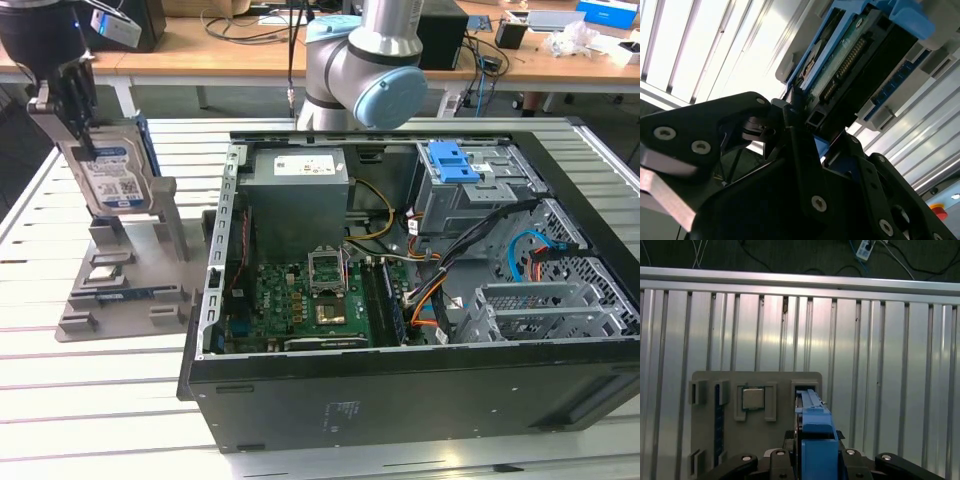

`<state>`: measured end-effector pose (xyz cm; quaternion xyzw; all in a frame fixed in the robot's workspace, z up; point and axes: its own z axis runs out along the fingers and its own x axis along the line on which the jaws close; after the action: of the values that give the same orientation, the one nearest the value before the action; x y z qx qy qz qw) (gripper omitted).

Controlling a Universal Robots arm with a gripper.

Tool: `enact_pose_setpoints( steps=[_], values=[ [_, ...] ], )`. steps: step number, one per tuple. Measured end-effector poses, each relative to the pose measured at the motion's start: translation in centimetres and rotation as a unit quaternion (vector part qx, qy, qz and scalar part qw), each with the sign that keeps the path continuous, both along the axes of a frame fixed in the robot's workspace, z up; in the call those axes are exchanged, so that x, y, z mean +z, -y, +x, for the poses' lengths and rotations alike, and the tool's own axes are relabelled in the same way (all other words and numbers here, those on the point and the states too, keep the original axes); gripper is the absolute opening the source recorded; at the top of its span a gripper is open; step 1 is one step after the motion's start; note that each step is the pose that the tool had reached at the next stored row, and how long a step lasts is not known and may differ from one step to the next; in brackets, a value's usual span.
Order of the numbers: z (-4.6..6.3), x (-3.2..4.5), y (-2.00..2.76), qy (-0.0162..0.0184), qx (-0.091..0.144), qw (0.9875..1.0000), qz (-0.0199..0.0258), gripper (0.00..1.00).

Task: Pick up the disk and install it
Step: 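Pick up the disk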

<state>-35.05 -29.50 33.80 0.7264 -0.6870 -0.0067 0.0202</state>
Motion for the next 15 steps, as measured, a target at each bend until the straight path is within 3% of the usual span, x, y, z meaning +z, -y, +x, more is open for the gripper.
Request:
enact_pose_setpoints(
  steps=[15],
  values=[
    [0.0,1.72,-0.18,0.0,0.0,1.0,0.0,0.36]
  ],
)
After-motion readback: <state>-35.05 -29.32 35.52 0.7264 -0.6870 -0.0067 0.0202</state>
